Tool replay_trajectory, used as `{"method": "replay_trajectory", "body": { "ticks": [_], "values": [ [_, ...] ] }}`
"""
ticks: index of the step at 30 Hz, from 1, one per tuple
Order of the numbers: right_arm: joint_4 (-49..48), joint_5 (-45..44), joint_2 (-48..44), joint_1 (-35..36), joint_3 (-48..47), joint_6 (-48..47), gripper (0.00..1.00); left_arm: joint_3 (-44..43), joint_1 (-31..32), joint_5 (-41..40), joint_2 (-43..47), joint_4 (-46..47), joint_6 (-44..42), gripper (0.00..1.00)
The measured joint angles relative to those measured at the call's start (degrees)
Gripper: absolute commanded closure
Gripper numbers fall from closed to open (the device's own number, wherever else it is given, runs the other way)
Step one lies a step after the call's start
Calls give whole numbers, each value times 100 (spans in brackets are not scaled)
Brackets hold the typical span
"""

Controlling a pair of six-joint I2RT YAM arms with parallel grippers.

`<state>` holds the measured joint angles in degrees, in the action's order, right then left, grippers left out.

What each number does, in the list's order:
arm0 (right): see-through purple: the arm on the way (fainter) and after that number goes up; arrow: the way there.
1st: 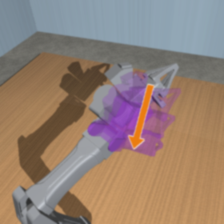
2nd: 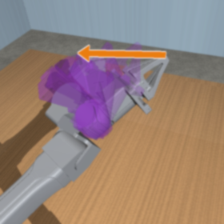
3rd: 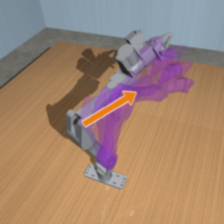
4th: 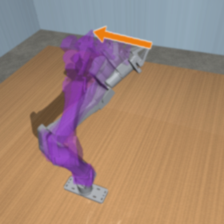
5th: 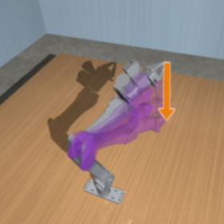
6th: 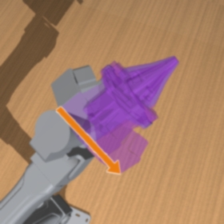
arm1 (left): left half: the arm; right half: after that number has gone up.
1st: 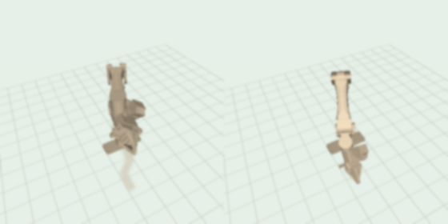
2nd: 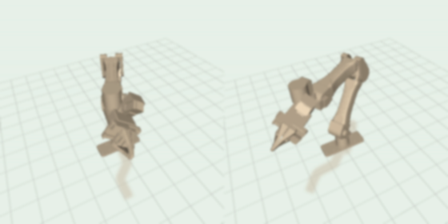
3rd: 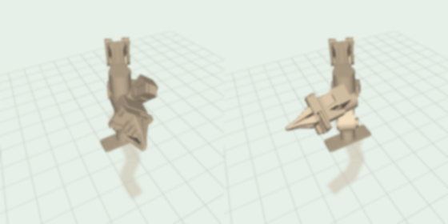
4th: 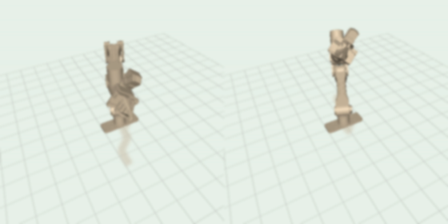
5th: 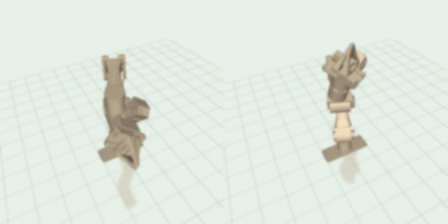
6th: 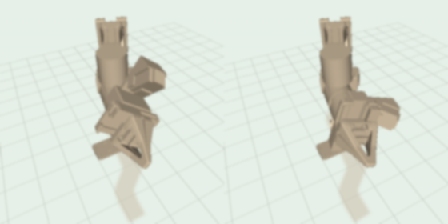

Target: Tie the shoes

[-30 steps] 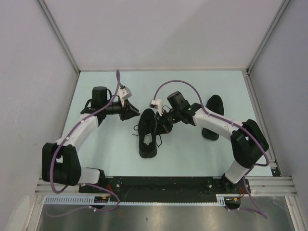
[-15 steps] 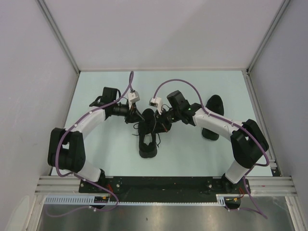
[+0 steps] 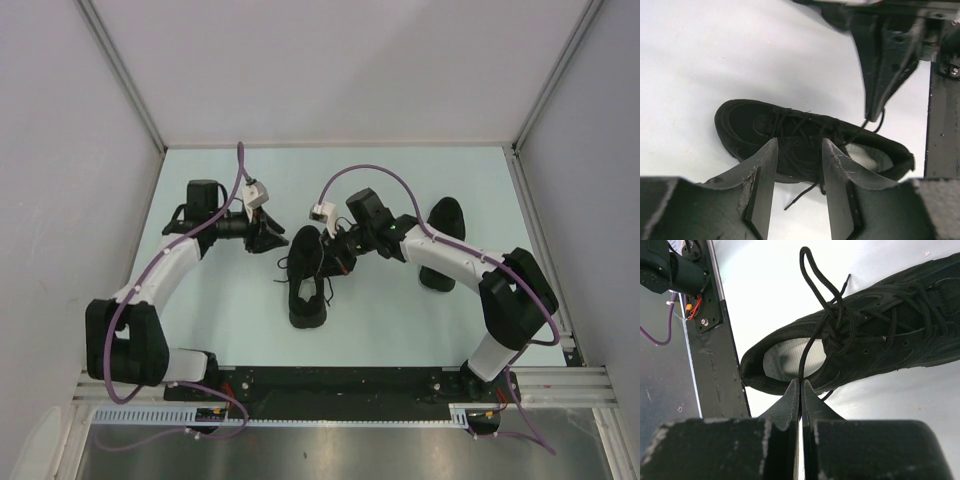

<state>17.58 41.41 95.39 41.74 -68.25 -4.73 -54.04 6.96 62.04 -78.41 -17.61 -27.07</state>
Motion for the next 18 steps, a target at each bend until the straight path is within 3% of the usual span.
{"method": "replay_trajectory", "body": {
  "ticks": [3,8,18],
  "values": [
    [2,2,0,11,0,0,100,7,-11,22,256,-205,-127,53],
    [0,2,0,68,0,26,100,35,142,-35,262,-201,-144,70],
    [-11,0,0,39,0,181,100,-490,638,-28,-918,-673,-662,70]
  ]
}}
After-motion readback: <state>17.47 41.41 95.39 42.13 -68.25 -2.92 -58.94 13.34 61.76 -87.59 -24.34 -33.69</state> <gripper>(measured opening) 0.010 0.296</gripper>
